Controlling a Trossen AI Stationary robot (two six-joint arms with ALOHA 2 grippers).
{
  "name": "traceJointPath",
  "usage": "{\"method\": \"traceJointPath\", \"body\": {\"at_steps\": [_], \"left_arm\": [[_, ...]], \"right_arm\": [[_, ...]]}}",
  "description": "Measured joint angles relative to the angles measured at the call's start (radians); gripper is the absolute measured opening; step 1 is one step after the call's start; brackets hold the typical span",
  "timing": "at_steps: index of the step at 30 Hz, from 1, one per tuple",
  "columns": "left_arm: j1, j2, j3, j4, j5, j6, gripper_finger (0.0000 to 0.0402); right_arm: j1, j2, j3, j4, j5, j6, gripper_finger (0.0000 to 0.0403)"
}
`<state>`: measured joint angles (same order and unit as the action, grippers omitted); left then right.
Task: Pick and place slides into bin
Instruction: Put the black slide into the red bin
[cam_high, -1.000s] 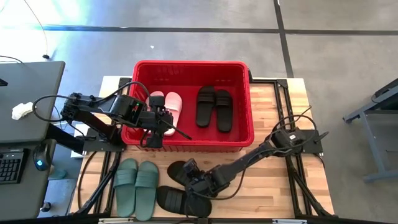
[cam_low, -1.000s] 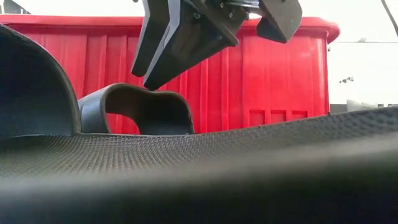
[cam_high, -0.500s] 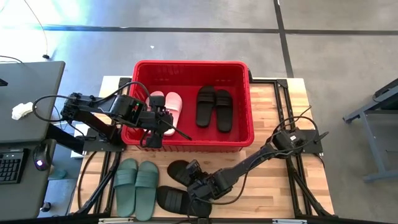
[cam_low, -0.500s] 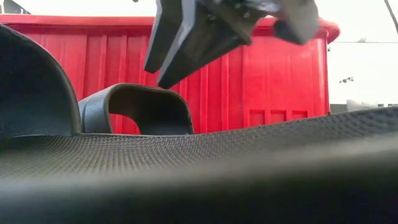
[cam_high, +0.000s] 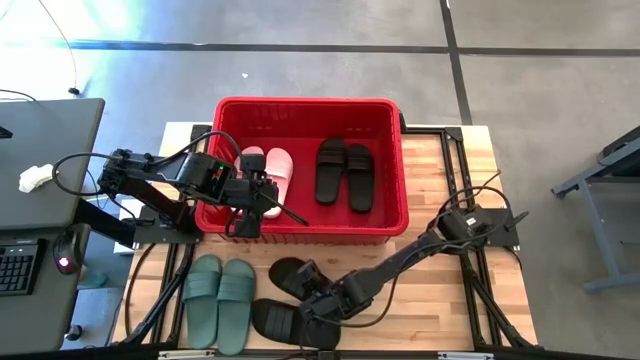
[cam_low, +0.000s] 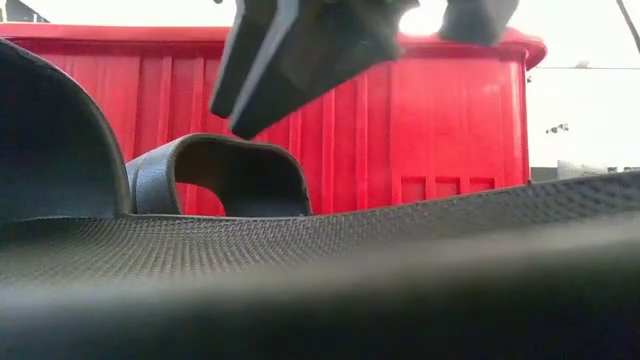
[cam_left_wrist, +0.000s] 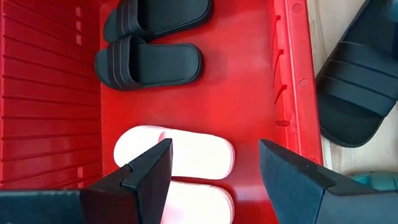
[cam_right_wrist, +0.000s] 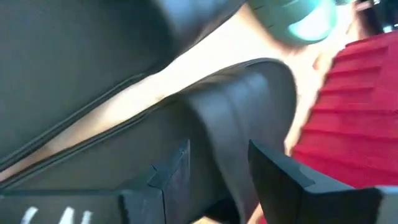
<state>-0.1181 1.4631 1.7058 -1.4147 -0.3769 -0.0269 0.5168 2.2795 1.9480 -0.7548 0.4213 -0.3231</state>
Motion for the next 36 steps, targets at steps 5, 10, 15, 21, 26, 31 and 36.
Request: {"method": "traceJointPath", "body": {"at_steps": [5, 10, 15, 21, 26, 31, 36], "left_arm": [[0.0, 0.0, 0.0, 0.0, 0.0, 0.0, 0.0221], [0.0, 0.0, 0.0, 0.0, 0.0, 0.0, 0.0221], [0.0, 0.0, 0.0, 0.0, 0.0, 0.0, 0.0221], [0.0, 0.0, 0.0, 0.0, 0.0, 0.0, 0.0221], [0.0, 0.0, 0.0, 0.0, -0.001, 0.005, 0.0221], [0.0, 0.0, 0.0, 0.0, -0.001, 0.008, 0.0221], [0.0, 0.0, 0.0, 0.0, -0.001, 0.008, 0.0221]], "right_arm": [[-0.016, 0.0, 0.0, 0.056, -0.007, -0.042, 0.0153], [-0.033, 0.0, 0.0, 0.063, -0.028, -0.053, 0.0153], [-0.041, 0.0, 0.0, 0.045, -0.062, -0.056, 0.0153], [-0.033, 0.0, 0.0, 0.005, -0.008, -0.071, 0.0153], [-0.023, 0.0, -0.001, -0.042, -0.043, -0.071, 0.0153], [-0.028, 0.0, -0.001, -0.034, -0.057, -0.08, 0.0153], [-0.043, 0.0, -0.001, -0.026, -0.06, -0.105, 0.0153]]}}
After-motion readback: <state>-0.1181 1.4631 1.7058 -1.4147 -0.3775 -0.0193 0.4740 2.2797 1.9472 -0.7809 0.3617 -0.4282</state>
